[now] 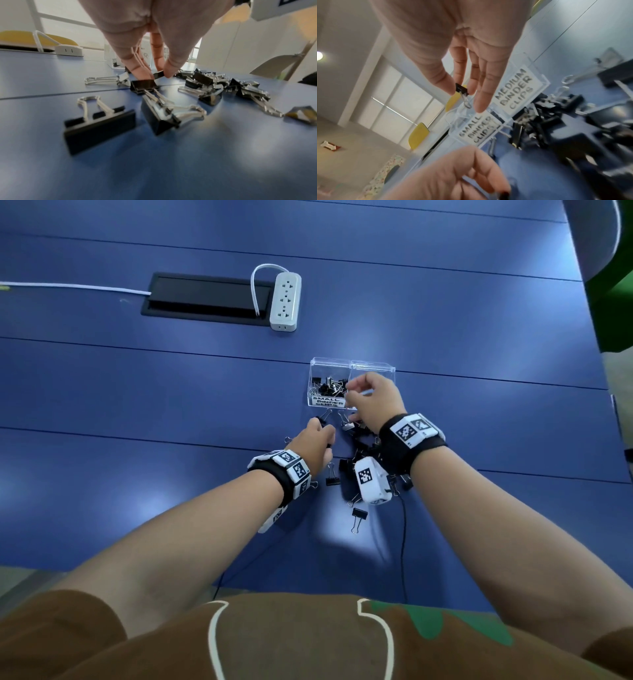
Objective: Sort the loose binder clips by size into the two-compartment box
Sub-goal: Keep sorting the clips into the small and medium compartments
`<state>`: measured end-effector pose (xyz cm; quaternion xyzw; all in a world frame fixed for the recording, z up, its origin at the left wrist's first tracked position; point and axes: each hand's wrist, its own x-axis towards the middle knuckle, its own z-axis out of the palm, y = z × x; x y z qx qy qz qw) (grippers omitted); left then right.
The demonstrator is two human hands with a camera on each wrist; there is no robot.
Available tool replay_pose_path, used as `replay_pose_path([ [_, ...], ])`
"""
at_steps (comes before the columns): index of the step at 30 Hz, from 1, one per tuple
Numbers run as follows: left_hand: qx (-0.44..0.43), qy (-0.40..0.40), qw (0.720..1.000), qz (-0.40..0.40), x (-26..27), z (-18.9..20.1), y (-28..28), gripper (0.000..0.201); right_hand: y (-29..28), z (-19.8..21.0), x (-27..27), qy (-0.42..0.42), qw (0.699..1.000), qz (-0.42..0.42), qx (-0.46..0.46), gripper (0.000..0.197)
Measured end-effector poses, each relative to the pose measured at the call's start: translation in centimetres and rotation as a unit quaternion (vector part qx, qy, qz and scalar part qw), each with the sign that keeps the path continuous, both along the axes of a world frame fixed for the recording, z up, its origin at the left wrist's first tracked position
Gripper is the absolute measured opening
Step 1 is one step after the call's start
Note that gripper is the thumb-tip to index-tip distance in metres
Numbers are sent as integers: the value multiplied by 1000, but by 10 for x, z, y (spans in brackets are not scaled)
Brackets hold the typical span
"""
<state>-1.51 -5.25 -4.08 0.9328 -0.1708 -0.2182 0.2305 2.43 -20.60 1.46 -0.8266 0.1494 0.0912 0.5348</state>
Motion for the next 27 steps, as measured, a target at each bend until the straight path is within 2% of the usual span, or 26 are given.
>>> replay_pose_path([
  [4, -67, -6, 996, 51, 7, 11, 0, 13, 4, 7, 20, -17, 999, 18, -33, 20],
  [8, -105, -41, 991, 68, 30, 32, -1, 12, 5, 4, 26, -14, 997, 46, -54, 16],
  [14, -75, -68, 992, 71, 77, 52, -6, 13, -14, -4, -3, -29, 992, 8, -121, 14],
  [17, -50, -71, 995, 56, 88, 50, -8, 15, -23, -17, -25, -6, 978, 62, -197, 20],
  [20, -25, -101, 994, 31, 81, 45, -14, 19, -28, -31, -38, 25, 959, 124, -252, 26],
  [23, -25, -128, 991, 0, 60, 39, -25, 14, -30, -38, -44, 43, 946, 147, -286, 32],
  [27, -16, -74, 997, -19, 32, 23, -38, 9, -29, -40, -46, 39, 944, 137, -299, 23],
])
